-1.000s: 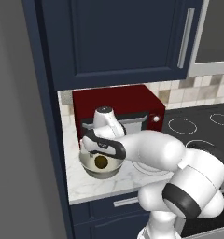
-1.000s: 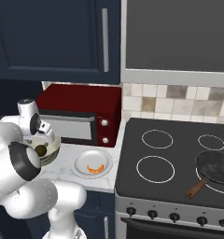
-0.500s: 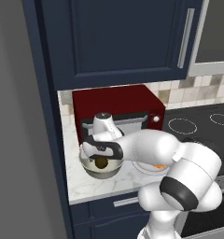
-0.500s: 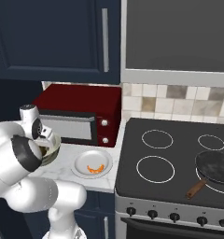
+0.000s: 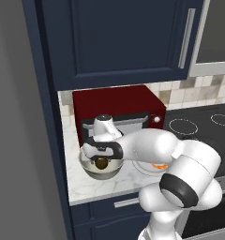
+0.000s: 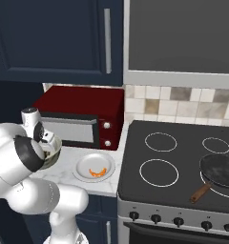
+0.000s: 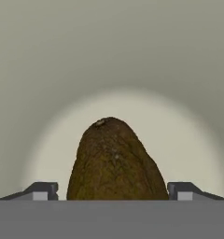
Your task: Place the shrimp on the plate and place the avocado on the same plate.
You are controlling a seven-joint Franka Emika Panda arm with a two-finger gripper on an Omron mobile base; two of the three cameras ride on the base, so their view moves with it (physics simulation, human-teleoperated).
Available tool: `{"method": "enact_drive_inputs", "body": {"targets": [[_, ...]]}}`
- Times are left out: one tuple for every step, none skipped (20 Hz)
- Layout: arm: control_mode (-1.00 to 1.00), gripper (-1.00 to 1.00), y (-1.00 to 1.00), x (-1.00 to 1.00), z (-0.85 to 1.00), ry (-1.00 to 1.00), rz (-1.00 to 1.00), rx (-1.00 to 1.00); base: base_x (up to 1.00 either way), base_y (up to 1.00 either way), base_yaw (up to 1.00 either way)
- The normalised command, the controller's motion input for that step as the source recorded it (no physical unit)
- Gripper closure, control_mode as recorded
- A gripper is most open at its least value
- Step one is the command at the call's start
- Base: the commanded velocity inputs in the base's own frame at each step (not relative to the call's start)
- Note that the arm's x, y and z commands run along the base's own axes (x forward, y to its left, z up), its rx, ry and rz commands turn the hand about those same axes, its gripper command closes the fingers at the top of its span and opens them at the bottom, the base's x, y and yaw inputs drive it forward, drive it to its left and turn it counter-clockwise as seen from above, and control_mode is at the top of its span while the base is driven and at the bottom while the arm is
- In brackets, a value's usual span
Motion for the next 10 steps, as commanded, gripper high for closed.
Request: {"method": "enact_drive_inputs", "body": {"targets": [[-1.0, 1.0, 0.0, 0.0, 0.0, 0.06, 0.0, 0.0, 0.0, 0.0, 0.0], [-1.0, 1.0, 0.0, 0.0, 0.0, 0.0, 0.0, 0.0, 0.0, 0.0, 0.0], [-1.0, 1.0, 0.0, 0.0, 0.0, 0.0, 0.0, 0.0, 0.0, 0.0, 0.0], [-1.0, 1.0, 0.0, 0.0, 0.0, 0.0, 0.0, 0.0, 0.0, 0.0, 0.0], [-1.0, 1.0, 0.0, 0.0, 0.0, 0.0, 0.0, 0.0, 0.0, 0.0, 0.0], [-1.0, 1.0, 0.0, 0.0, 0.0, 0.0, 0.0, 0.0, 0.0, 0.0, 0.0], [-1.0, 1.0, 0.0, 0.0, 0.0, 0.0, 0.0, 0.0, 0.0, 0.0, 0.0], [-1.0, 1.0, 0.0, 0.0, 0.01, 0.0, 0.0, 0.0, 0.0, 0.0, 0.0], [-1.0, 1.0, 0.0, 0.0, 0.29, 0.0, 0.0, 0.0, 0.0, 0.0, 0.0], [-1.0, 1.0, 0.0, 0.0, 0.37, 0.0, 0.0, 0.0, 0.0, 0.0, 0.0]]}}
